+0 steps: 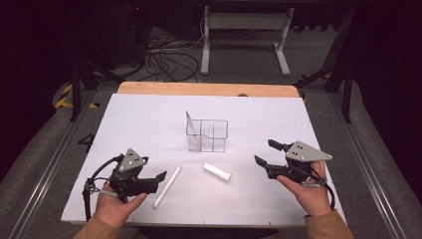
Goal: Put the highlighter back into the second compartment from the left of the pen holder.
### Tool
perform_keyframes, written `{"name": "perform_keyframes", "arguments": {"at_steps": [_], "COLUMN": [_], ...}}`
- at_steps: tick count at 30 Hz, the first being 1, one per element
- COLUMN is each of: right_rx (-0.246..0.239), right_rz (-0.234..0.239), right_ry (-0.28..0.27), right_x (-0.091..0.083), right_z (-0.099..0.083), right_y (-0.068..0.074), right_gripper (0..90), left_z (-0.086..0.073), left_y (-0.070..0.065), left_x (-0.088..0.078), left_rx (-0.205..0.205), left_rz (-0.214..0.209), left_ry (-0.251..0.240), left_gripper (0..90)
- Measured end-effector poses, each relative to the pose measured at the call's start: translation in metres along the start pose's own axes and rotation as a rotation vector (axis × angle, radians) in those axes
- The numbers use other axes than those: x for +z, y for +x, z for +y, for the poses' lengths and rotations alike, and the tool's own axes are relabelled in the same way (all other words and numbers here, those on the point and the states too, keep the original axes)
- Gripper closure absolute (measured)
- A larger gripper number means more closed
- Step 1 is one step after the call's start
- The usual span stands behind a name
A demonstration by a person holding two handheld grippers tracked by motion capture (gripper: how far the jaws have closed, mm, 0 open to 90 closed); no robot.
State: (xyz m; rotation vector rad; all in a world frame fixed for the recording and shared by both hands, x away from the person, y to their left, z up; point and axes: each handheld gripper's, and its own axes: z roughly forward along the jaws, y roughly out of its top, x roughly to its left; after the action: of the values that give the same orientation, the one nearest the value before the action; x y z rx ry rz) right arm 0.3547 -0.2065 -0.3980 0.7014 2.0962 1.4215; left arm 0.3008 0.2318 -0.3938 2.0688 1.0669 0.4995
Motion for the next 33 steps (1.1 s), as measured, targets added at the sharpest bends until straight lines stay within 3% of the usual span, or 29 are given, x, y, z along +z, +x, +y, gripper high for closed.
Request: {"name": "perform_keyframes", "arguments": {"at_steps": [13, 24, 33], "right_rx": [-0.004, -0.015, -0.012], "right_rz": [0.000, -0.007, -0.005], "right_ry": [0.010, 0.024, 0.021], "right_x": [0.002, 0.003, 0.001], "right_z": [-0.002, -0.003, -0.002], "right_y": [0.001, 0.002, 0.002], "right_gripper": [30.6, 30.3, 30.0], "left_z": [0.007, 0.013, 0.017], "left_y": [0.000, -0.004, -0.009], "left_x": [0.018, 0.034, 0.043], "left_rx": [-0.037, -0.018, 0.007], "left_rz": [-0.015, -0.026, -0.033], "left_ry": [0.134, 0.235, 0.317], "left_gripper": [27.8, 27.8, 34.5]}}
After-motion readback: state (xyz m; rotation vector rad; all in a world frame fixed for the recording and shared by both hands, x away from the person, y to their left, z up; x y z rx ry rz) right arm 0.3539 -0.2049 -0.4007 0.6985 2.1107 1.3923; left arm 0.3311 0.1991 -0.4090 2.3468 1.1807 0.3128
